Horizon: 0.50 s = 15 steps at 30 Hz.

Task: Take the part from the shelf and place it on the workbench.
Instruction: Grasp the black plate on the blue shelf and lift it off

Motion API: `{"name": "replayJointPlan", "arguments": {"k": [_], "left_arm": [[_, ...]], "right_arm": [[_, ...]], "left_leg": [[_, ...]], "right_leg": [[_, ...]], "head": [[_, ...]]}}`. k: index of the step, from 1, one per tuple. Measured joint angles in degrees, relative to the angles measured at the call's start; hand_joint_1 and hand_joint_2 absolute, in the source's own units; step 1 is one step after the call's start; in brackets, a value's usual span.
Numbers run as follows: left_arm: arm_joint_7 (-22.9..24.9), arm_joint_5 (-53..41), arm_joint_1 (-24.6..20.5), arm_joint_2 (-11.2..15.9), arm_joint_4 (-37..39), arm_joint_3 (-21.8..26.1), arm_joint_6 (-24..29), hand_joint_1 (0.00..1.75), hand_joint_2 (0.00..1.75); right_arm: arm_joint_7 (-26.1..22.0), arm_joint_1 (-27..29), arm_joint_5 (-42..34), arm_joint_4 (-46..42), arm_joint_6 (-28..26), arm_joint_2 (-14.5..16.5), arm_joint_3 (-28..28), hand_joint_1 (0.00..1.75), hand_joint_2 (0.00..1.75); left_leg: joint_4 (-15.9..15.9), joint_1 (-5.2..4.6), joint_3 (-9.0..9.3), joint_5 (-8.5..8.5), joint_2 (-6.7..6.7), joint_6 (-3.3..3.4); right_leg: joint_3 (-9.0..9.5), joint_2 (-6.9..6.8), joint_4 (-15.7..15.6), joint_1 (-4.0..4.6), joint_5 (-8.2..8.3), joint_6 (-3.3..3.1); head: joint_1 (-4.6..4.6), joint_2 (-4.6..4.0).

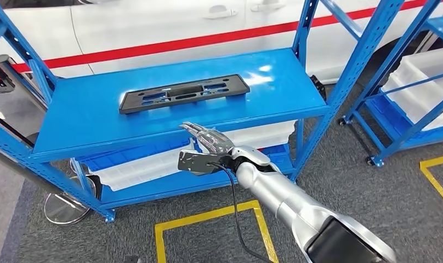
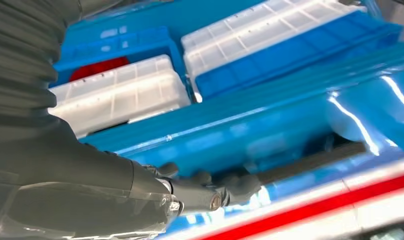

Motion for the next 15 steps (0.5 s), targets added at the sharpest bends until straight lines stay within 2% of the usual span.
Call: {"name": "replayJointPlan", "arguments": {"k": [1,2,3,4,5,6,7,8,9,10,11,12,14,15], "left_arm": [[0.01,-0.01,-0.09,-0.02,0.0,-0.01,0.1,0.0,0.0],[0.02,-0.02,-0.29,-0.07,0.0,-0.01,0.18,0.0,0.0],[0.02,-0.02,-0.53,-0.09,0.0,-0.02,0.25,0.0,0.0],[0.01,0.01,-0.74,-0.11,0.0,-0.02,0.31,0.0,0.0],[0.05,0.02,-0.89,-0.16,0.0,-0.02,0.36,0.0,0.0],[0.12,0.04,-0.95,-0.21,0.0,-0.02,0.43,0.0,0.0],[0.23,0.06,-0.93,-0.27,0.0,-0.02,0.51,0.0,0.0],[0.4,0.06,-0.82,-0.36,0.0,-0.01,0.57,0.0,0.0],[0.57,0.06,-0.68,-0.44,0.0,-0.01,0.62,0.0,0.0],[0.72,0.05,-0.54,-0.51,0.0,0.0,0.66,0.0,0.0],[0.85,0.03,-0.45,-0.62,0.0,0.0,0.67,0.0,0.0],[0.96,0.0,-0.42,-0.71,0.0,0.0,0.68,0.0,0.0],[1.17,-0.04,-0.33,-0.92,0.05,0.0,0.7,0.0,0.0],[1.25,-0.07,-0.32,-0.95,0.08,0.0,0.7,0.0,0.0]], "right_arm": [[-0.04,-0.07,-0.01,0.0,-0.01,0.26,0.04,0.0,1.75],[-0.09,-0.28,-0.01,-0.07,-0.03,0.6,0.05,0.0,1.75],[-0.19,-0.5,-0.03,-0.13,-0.05,0.9,0.06,0.0,1.75],[-0.29,-0.67,-0.07,-0.18,-0.07,1.13,0.06,0.0,1.75],[-0.38,-0.71,-0.1,-0.22,-0.08,1.26,0.08,0.0,1.75],[-0.46,-0.64,-0.14,-0.2,-0.07,1.25,0.11,0.0,1.75],[-0.5,-0.56,-0.16,-0.19,-0.05,1.21,0.14,0.0,1.75],[-0.52,-0.5,-0.17,-0.17,-0.02,1.17,0.16,0.0,1.75],[-0.52,-0.49,-0.17,-0.17,0.03,1.15,0.18,0.0,1.75],[-0.51,-0.5,-0.17,-0.17,0.12,1.14,0.2,0.0,1.75],[-0.46,-0.53,-0.17,-0.18,0.27,1.14,0.22,0.0,1.75],[-0.37,-0.53,-0.17,-0.18,0.45,1.09,0.25,0.0,1.75],[-0.11,-0.47,-0.19,-0.08,0.86,0.83,0.45,0.0,1.75],[0.02,-0.46,-0.25,-0.03,1.01,0.75,0.57,0.0,1.75]], "left_leg": [[-0.28,-0.24,0.61,0.1,-0.08,0.16],[-0.35,-0.24,1.53,-0.89,-0.05,0.44],[-0.6,-0.19,2.61,-1.71,-0.03,0.78],[-0.81,-0.08,3.85,-2.58,-0.01,1.09],[-1.0,0.06,5.18,-3.48,-0.02,1.33],[-1.05,0.09,6.42,-4.49,-0.05,1.47],[-1.05,0.15,7.65,-5.41,-0.14,1.52],[-1.04,0.2,8.9,-6.38,-0.28,1.46],[-1.03,0.26,10.22,-7.38,-0.42,1.38],[-1.01,0.31,11.57,-8.4,-0.56,1.27],[-1.01,0.35,12.94,-9.57,-0.69,1.16],[-1.01,0.38,14.2,-10.73,-0.78,1.01],[-0.76,0.26,15.97,-12.98,-1.03,0.48],[-0.69,0.23,16.39,-13.9,-1.1,0.09]], "right_leg": [[0.54,0.15,0.37,-0.04,-0.03,0.41],[0.08,0.15,2.1,-0.14,0.82,0.75],[-1.31,0.05,5.27,-0.22,2.54,1.11],[-3.84,-0.11,9.34,-0.27,4.27,1.51],[-6.89,-0.27,13.53,-0.35,5.18,1.86],[-9.83,-0.42,16.53,-0.45,4.7,2.17],[-12.51,-0.49,18.17,-0.55,2.59,2.43],[-14.72,-0.53,18.56,-0.63,-0.44,2.58],[-16.45,-0.55,17.87,-0.68,-3.35,2.65],[-17.67,-0.58,16.22,-0.69,-5.16,2.64],[-18.41,-0.6,13.63,-0.67,-4.77,2.52],[-18.76,-0.63,10.26,-0.61,-1.4,2.3],[-18.91,-0.63,3.41,-0.31,10.5,1.6],[-18.97,-0.53,1.59,-0.11,14.96,1.17]], "head": [[-0.01,0.0],[-0.01,0.0],[-0.02,0.0],[-0.02,0.0],[-0.02,0.0],[-0.02,0.0],[-0.01,0.0],[0.0,0.0],[0.0,0.0],[0.0,0.0],[0.0,0.0],[0.0,0.0],[0.04,0.0],[0.03,0.0]]}}
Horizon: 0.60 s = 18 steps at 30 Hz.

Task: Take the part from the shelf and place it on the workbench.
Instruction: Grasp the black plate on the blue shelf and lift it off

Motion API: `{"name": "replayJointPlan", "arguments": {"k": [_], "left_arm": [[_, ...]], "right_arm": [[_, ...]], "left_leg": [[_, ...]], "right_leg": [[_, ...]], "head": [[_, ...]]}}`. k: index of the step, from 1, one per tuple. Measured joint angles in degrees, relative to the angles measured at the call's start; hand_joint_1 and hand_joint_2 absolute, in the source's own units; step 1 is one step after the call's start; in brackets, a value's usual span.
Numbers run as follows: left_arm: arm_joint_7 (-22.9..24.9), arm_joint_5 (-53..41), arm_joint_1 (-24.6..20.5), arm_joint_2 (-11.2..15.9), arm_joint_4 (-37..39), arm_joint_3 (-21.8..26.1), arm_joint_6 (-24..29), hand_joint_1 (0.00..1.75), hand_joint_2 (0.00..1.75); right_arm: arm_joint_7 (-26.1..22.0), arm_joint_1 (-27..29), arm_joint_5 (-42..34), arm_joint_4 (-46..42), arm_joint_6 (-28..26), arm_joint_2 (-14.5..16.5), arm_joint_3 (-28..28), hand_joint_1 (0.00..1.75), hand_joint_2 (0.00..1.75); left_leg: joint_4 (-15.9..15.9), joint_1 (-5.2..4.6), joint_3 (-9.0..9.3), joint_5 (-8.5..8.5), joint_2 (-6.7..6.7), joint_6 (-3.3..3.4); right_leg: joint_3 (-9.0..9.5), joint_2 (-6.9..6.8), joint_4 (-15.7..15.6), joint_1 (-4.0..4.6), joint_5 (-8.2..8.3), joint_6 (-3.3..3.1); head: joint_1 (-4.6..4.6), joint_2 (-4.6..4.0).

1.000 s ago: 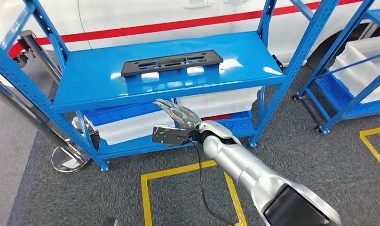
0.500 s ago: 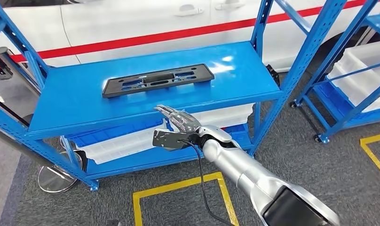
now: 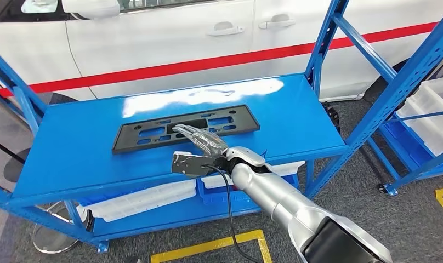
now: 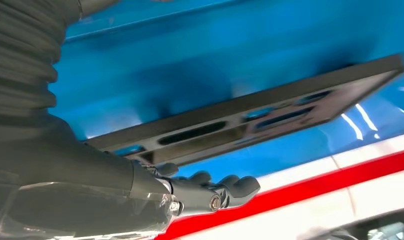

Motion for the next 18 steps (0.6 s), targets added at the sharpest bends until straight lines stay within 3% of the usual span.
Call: {"name": "replayJointPlan", "arguments": {"k": [1,3,5,6,8,9,10,11,14,15,16,18], "left_arm": [[0.01,-0.03,-0.05,-0.02,0.03,-0.01,-0.01,0.0,0.0],[-0.14,-0.18,-0.33,0.0,0.05,-0.02,-0.03,0.0,0.0],[-0.28,-0.36,-0.58,0.0,0.08,-0.05,-0.01,0.0,0.0],[-0.28,-0.43,-0.66,0.0,0.09,-0.07,0.02,0.0,0.0],[-0.22,-0.51,-0.68,-0.01,0.09,-0.08,0.07,0.0,0.0],[-0.18,-0.54,-0.63,-0.01,0.09,-0.09,0.08,0.0,0.0],[-0.14,-0.54,-0.6,-0.01,0.09,-0.09,0.08,0.0,0.0],[-0.11,-0.53,-0.61,-0.01,0.09,-0.09,0.1,0.0,0.0],[-0.09,-0.44,-0.75,0.01,0.09,-0.09,0.29,0.0,0.0],[-0.09,-0.4,-0.81,0.01,0.09,-0.09,0.37,0.0,0.0],[-0.08,-0.38,-0.84,0.01,0.09,-0.09,0.43,0.0,0.0],[-0.04,-0.28,-0.79,-0.05,0.09,-0.08,0.58,0.0,0.0]], "right_arm": [[0.1,-0.05,-0.09,0.03,0.09,-0.02,0.13,0.0,1.75],[0.14,-0.28,-0.38,0.02,0.06,0.24,0.23,0.0,1.75],[-0.01,-0.34,-0.68,0.08,-0.06,0.41,0.27,0.0,1.75],[-0.07,-0.22,-0.78,0.16,-0.11,0.41,0.31,0.0,1.75],[-0.17,0.11,-0.9,0.38,-0.21,0.35,0.36,0.0,1.75],[-0.25,0.28,-1.0,0.48,-0.23,0.31,0.37,0.0,1.75],[-0.34,0.39,-1.17,0.54,-0.22,0.29,0.38,0.0,1.75],[-0.42,0.45,-1.49,0.58,-0.07,0.27,0.38,0.0,1.31],[-0.49,0.51,-3.6,0.6,1.81,0.25,0.39,0.0,0.0],[-0.46,0.53,-4.56,0.6,2.86,0.22,0.39,0.0,0.0],[-0.43,0.61,-5.47,0.61,3.92,0.19,0.39,0.0,0.44],[-0.55,0.87,-7.03,0.66,5.61,0.1,0.39,0.0,1.31]], "left_leg": [[0.23,0.03,0.21,-0.42,-0.01,-0.41],[2.58,0.21,-0.94,0.69,0.13,-1.3],[8.62,0.32,-4.6,2.76,0.42,-2.12],[12.04,0.43,-6.95,2.41,0.6,-2.46],[16.5,0.69,-10.89,-1.59,0.89,-2.98],[17.18,0.81,-12.19,-3.86,0.99,-3.15],[16.51,0.89,-12.76,-4.92,1.06,-3.24],[14.42,0.94,-12.64,-4.14,1.09,-3.25],[3.52,0.79,-9.67,4.48,1.2,-2.54],[1.08,0.62,-8.99,6.11,1.24,-2.1],[-0.26,0.44,-8.62,7.04,1.25,-1.63],[-0.52,0.38,-8.59,7.38,1.12,-1.25]], "right_leg": [[-0.06,0.1,-0.8,0.21,2.2,-0.5],[0.38,0.32,-0.82,0.23,1.59,-1.39],[1.62,0.33,-1.65,-0.14,0.92,-2.02],[2.35,0.31,-2.0,-0.28,0.5,-2.16],[3.58,0.3,-2.25,-0.35,-0.47,-2.26],[4.15,0.33,-2.21,-0.36,-0.98,-2.25],[4.63,0.38,-2.13,-0.36,-1.43,-2.22],[5.09,0.43,-2.02,-0.36,-1.85,-2.15],[6.16,0.47,-1.79,-0.27,-2.73,-1.72],[6.26,0.47,-1.76,-0.21,-2.88,-1.45],[6.27,0.45,-1.74,-0.16,-3.0,-1.15],[6.13,0.33,-1.62,0.04,-3.35,-1.41]], "head": [[0.08,0.0],[0.19,0.0],[0.27,0.0],[0.27,0.0],[0.27,0.0],[0.27,0.0],[0.27,0.0],[0.27,0.0],[0.27,0.0],[0.27,0.0],[0.27,0.0],[0.27,0.0]]}}
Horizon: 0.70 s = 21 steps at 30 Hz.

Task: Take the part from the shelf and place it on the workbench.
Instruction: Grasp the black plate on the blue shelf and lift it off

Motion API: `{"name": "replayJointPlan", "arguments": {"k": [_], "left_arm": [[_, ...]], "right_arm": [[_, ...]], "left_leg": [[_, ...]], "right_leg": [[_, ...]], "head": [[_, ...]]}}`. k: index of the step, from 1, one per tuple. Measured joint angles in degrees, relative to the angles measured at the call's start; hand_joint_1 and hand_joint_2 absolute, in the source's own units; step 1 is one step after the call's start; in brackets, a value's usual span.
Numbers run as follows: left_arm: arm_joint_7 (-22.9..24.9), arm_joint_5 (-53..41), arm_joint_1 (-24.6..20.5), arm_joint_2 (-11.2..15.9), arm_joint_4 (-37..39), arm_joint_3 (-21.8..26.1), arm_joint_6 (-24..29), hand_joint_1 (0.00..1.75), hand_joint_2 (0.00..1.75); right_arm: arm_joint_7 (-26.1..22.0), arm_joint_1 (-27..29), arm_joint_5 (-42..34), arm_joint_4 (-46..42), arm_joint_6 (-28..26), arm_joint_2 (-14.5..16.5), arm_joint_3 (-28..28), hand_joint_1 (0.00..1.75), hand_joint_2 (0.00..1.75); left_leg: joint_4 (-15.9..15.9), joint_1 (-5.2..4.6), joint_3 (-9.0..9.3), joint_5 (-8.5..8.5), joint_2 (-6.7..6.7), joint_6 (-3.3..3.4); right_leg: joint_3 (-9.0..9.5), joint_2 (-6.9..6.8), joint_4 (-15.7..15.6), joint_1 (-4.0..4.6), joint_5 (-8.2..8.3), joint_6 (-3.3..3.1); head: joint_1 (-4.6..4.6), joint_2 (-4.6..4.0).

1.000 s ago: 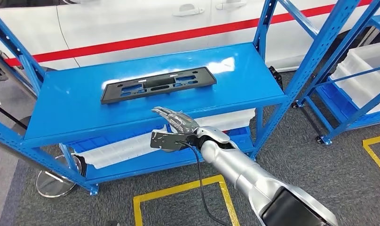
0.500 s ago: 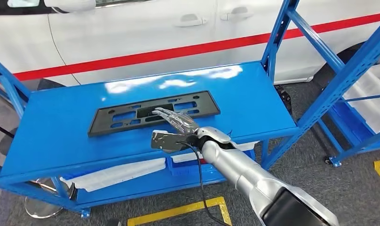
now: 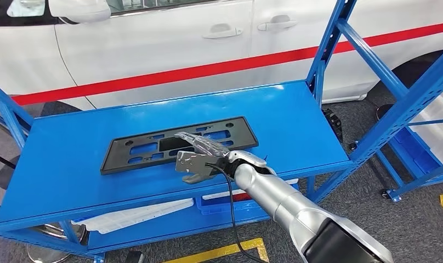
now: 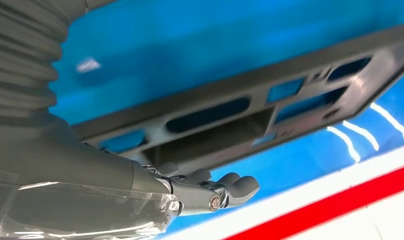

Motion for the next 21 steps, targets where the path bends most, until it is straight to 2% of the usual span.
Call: {"name": "replayJointPlan", "arguments": {"k": [1,2,3,9,14,21], "left_arm": [[0.03,0.1,0.08,-0.05,0.0,0.01,0.13,0.0,0.0],[0.07,0.22,0.13,-0.11,0.0,0.01,0.28,0.0,0.0],[0.1,0.36,0.16,-0.15,0.0,0.01,0.42,0.0,0.0],[0.21,0.72,0.19,-0.33,0.02,0.05,0.9,0.0,0.0],[0.51,0.57,0.17,-0.35,0.02,0.04,0.9,0.0,0.0],[0.63,0.39,-0.01,-0.36,0.04,0.03,0.91,0.0,0.0]], "right_arm": [[-0.2,0.17,-0.72,0.05,0.69,-0.03,0.0,0.0,1.75],[-0.44,0.32,-1.51,0.13,1.42,-0.06,0.0,0.0,1.75],[-0.66,0.45,-2.35,0.22,2.2,-0.08,0.0,0.0,1.75],[-0.88,0.87,-6.61,0.98,5.25,-0.32,0.0,0.0,1.75],[-1.06,0.89,-9.06,1.44,6.33,-0.75,-0.01,0.0,1.75],[-1.42,1.4,-10.27,1.47,6.8,-1.52,-0.02,0.0,1.75]], "left_leg": [[-0.07,0.01,0.06,0.41,-0.07,0.04],[-0.08,0.01,0.05,0.5,-0.13,0.01],[-0.05,-0.1,0.03,0.5,-0.16,0.16],[0.06,-0.41,-0.01,0.32,-0.18,0.78],[0.14,-0.54,-0.01,0.19,-0.17,1.02],[0.14,-0.52,0.0,0.15,-0.16,1.06]], "right_leg": [[0.01,-0.07,0.04,0.06,-0.08,-0.25],[0.02,-0.13,0.07,0.1,-0.09,-0.51],[0.04,-0.15,0.02,0.03,0.08,-0.51],[0.21,-0.14,-0.32,-0.28,0.15,0.49],[0.25,-0.14,-0.37,-0.44,0.04,1.33],[0.24,-0.14,-0.36,-0.43,-0.01,1.44]], "head": [[0.0,0.0],[0.0,0.0],[0.0,0.0],[0.0,0.0],[0.0,0.0],[0.0,0.0]]}}
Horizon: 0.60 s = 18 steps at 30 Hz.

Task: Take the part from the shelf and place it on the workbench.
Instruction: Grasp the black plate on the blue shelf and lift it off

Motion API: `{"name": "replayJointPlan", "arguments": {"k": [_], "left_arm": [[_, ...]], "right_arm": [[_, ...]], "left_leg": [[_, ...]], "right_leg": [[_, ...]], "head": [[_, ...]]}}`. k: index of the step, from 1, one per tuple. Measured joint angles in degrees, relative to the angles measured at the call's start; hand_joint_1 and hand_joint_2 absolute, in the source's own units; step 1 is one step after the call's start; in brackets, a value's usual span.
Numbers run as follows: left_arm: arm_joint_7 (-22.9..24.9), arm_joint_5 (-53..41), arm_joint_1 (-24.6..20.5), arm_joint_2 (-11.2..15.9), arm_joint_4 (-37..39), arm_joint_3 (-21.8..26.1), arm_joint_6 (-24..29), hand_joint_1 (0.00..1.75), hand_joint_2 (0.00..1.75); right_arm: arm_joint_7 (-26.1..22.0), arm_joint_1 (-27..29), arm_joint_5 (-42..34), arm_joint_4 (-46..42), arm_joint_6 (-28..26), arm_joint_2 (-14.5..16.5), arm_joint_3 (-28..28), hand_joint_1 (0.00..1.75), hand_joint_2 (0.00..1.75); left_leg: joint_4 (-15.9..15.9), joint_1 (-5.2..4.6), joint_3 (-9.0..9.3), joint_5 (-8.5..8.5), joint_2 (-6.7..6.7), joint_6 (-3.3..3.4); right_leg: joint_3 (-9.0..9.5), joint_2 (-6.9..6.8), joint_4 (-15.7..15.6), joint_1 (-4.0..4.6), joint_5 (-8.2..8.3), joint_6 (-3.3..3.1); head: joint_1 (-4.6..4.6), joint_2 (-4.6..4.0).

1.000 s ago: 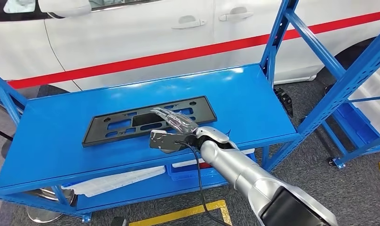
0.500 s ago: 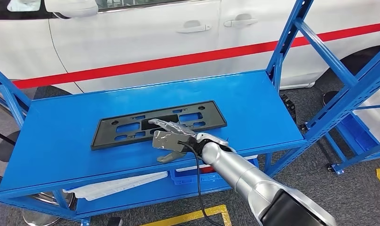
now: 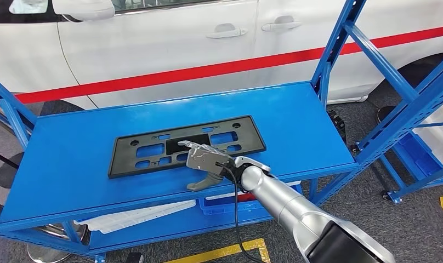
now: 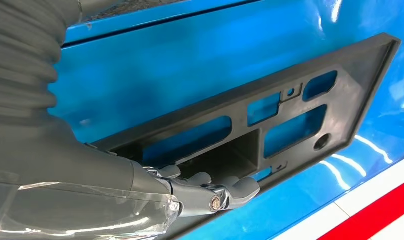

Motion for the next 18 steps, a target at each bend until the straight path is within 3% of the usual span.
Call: {"name": "replayJointPlan", "arguments": {"k": [18], "left_arm": [[0.82,-0.07,-0.4,-0.05,0.02,0.0,-0.54,0.0,0.0]], "right_arm": [[1.63,-0.73,0.6,-4.22,-0.91,-1.28,-0.18,0.0,1.75]], "left_leg": [[0.0,0.04,0.0,0.0,0.02,-0.01]], "right_leg": [[-0.03,0.02,0.07,0.04,-0.01,0.0]], "head": [[0.0,0.0]]}}
